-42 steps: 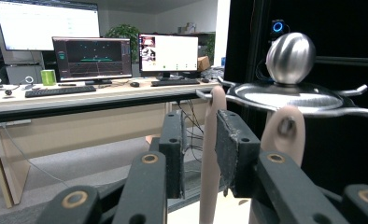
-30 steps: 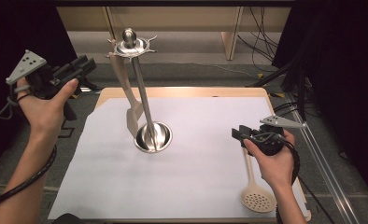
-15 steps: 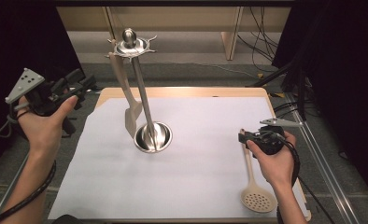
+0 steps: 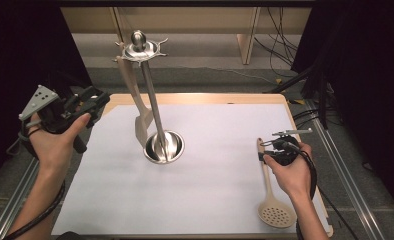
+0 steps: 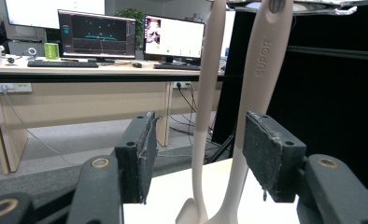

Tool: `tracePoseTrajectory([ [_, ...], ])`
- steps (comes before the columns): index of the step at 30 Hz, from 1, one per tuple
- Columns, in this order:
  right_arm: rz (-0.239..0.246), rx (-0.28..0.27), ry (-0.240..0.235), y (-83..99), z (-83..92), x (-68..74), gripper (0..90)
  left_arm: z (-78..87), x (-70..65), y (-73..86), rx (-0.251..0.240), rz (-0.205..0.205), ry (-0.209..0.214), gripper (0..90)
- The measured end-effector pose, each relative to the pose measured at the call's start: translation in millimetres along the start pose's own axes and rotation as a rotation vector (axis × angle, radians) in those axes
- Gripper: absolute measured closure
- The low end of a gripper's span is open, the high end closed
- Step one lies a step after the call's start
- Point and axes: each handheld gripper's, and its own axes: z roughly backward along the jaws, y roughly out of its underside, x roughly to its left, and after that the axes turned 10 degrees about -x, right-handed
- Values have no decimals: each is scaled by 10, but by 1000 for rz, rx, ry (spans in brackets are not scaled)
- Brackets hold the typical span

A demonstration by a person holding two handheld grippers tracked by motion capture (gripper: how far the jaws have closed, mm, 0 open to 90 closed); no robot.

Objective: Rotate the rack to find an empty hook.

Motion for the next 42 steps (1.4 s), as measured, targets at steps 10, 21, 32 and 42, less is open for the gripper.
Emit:
tracePoseTrajectory([
  [10,-63,106,43,109,-104,-50,739,29,17,9,3,0,-6,440],
  [21,-70,184,57,168,-175,-117,721,47,48,3,0,9,-13,436],
  [32,-61,216,78,222,-236,-161,704,32,31,23,8,12,-6,434],
  [42,-58,241,85,263,-292,-185,695,26,35,35,13,16,-5,433],
])
